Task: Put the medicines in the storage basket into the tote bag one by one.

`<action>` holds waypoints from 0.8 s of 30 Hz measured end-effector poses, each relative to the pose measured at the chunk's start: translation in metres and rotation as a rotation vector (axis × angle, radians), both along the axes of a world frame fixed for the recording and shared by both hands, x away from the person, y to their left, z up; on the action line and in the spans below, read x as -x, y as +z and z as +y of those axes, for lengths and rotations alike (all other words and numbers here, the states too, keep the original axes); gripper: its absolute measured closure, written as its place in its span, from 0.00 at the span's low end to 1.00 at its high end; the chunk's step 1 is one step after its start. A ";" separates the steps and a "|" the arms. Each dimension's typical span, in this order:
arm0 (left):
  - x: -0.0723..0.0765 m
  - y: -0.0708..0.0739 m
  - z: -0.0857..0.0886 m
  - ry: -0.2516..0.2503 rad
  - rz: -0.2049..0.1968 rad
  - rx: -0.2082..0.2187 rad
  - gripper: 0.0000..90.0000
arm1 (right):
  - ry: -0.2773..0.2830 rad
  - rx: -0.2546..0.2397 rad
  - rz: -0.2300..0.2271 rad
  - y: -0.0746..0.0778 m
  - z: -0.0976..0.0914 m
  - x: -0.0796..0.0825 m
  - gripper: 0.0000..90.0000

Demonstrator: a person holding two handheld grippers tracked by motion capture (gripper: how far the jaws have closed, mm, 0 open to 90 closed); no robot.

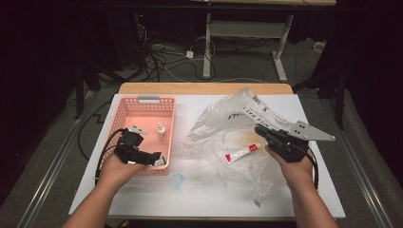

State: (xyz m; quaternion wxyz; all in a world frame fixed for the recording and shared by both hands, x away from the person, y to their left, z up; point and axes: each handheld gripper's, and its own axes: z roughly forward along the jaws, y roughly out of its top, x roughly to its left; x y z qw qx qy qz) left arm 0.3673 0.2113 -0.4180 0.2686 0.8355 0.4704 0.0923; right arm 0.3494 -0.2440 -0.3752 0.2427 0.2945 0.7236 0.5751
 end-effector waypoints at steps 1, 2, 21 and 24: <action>-0.001 0.000 0.000 -0.005 0.011 -0.005 0.09 | 0.001 0.000 -0.001 0.000 0.000 0.000 1.00; -0.002 0.000 0.000 -0.010 0.025 -0.007 0.09 | 0.001 -0.001 -0.002 0.000 0.000 0.000 1.00; -0.022 0.000 -0.011 -0.168 0.232 -0.073 0.41 | 0.006 0.007 0.002 -0.001 0.002 0.000 1.00; -0.024 0.001 -0.016 -0.200 0.251 -0.093 0.44 | 0.007 0.008 0.002 -0.001 0.002 -0.001 1.00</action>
